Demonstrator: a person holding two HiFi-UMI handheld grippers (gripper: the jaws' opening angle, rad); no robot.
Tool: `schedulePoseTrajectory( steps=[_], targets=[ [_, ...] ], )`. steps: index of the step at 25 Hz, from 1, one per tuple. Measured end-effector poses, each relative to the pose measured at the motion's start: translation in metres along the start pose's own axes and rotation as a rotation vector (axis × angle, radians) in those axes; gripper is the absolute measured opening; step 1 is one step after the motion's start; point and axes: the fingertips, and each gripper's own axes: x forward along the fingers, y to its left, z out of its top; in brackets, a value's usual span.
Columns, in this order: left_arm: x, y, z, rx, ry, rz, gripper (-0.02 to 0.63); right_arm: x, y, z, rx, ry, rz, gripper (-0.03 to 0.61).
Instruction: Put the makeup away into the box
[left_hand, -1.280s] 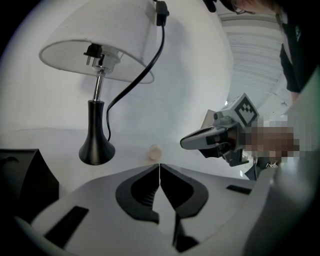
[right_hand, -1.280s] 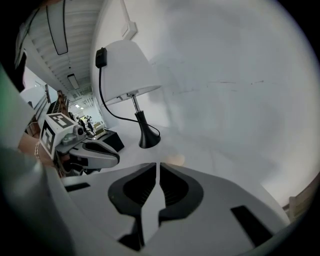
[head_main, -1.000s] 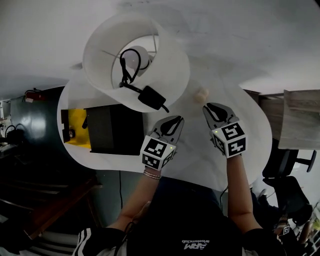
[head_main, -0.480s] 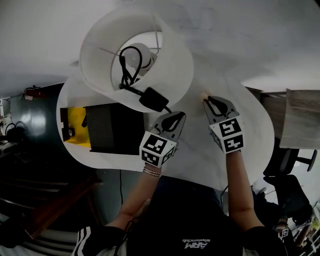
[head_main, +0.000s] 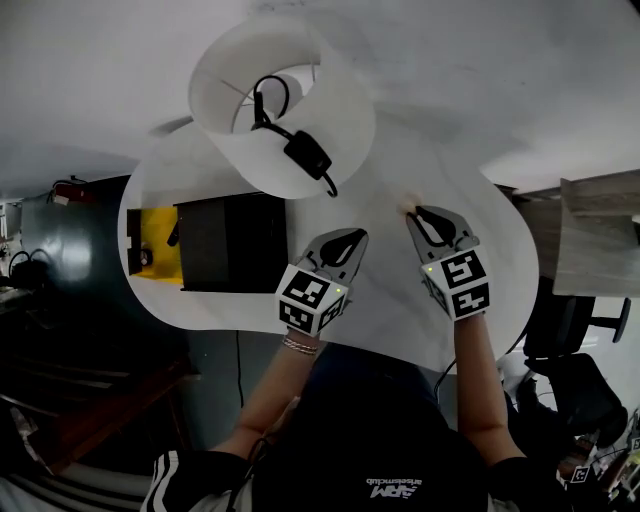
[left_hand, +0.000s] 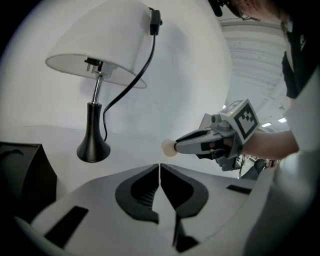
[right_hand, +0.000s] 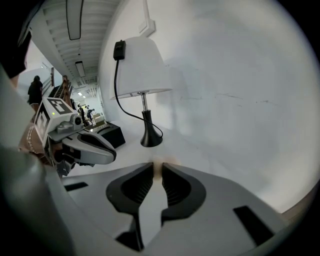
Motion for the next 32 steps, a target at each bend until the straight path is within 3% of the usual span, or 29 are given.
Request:
schedulePoseTrajectory(
  steps=[9,20,32],
  targets=[
    [-0.046,-0.036,0.008,0.038,-0.083,0.030,0.018,-0.056,0.023,-0.003,-0.019,-0.053,-0.033,0.071],
    [-0.106,-0.076,-0.006,0.075,-0.135,0.075,0.017,-0.124,0.069,-0.022,-0.059,-0.104,-0.050,0.071],
    [-0.164,-0.101,-0.026,0.069,-0.182,0.141,0.017,-0.154,0.119,-0.019,-0.120,-0.145,0.017,0.071]
  ],
)
